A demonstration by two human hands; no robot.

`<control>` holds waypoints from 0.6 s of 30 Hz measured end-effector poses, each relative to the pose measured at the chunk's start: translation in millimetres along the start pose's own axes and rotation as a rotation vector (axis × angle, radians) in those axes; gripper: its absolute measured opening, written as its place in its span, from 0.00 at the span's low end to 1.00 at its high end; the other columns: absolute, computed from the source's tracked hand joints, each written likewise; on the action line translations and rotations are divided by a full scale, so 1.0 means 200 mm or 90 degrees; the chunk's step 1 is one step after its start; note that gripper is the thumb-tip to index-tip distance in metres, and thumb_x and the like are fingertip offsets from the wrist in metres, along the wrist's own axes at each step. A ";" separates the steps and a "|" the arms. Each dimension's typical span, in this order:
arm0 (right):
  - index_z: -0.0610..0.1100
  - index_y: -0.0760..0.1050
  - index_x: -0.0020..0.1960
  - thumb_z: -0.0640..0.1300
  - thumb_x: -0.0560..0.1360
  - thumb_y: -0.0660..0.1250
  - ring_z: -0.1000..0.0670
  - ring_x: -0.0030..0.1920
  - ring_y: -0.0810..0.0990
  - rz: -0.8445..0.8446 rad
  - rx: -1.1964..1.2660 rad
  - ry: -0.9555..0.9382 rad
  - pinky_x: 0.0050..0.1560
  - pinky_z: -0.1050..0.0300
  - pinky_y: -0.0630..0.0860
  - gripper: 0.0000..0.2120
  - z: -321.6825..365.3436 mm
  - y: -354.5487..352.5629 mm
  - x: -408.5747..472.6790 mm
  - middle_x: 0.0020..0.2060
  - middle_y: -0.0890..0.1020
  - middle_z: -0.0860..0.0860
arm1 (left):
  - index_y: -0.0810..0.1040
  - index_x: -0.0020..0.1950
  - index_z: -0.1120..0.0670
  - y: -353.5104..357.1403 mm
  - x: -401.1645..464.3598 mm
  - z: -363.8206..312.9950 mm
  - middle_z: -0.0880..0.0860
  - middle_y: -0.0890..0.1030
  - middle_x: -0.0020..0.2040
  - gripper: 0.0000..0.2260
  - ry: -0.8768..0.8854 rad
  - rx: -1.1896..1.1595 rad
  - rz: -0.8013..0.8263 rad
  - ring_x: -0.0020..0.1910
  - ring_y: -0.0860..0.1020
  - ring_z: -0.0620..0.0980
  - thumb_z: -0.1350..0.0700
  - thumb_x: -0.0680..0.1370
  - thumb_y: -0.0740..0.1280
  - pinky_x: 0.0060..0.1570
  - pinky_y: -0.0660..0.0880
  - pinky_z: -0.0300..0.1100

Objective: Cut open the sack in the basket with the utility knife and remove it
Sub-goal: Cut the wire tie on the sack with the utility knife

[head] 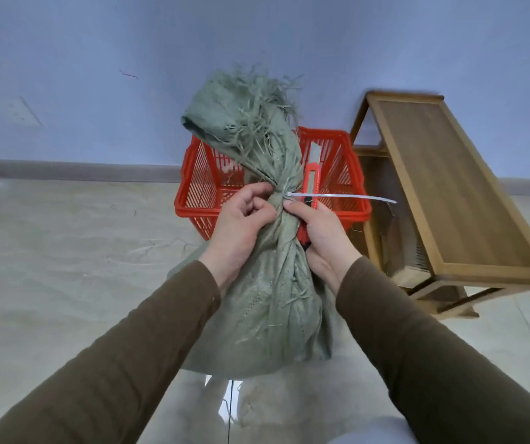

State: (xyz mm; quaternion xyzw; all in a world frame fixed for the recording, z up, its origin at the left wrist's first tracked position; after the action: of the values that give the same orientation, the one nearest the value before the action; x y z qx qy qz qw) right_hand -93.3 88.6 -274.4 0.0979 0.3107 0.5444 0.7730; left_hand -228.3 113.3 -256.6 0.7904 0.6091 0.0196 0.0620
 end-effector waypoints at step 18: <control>0.36 0.88 0.49 0.38 0.84 0.59 0.41 0.46 0.89 0.194 0.014 0.167 0.56 0.43 0.83 0.18 0.01 -0.02 -0.02 0.48 0.87 0.37 | 0.71 0.75 0.40 -0.01 0.00 -0.08 0.45 0.79 0.71 0.27 0.045 0.182 0.198 0.68 0.78 0.42 0.53 0.79 0.74 0.71 0.72 0.40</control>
State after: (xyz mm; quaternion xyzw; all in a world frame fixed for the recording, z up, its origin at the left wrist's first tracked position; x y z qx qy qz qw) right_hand -89.8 85.0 -272.7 0.0804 0.3966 0.6595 0.6335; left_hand -232.3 114.9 -241.5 0.8745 0.4781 -0.0301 -0.0757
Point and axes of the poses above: each hand's wrist, its own x-axis towards the middle knuckle, its own y-axis out of the palm, z = x × y, the point moved 4 cm from there along x, towards the middle knuckle
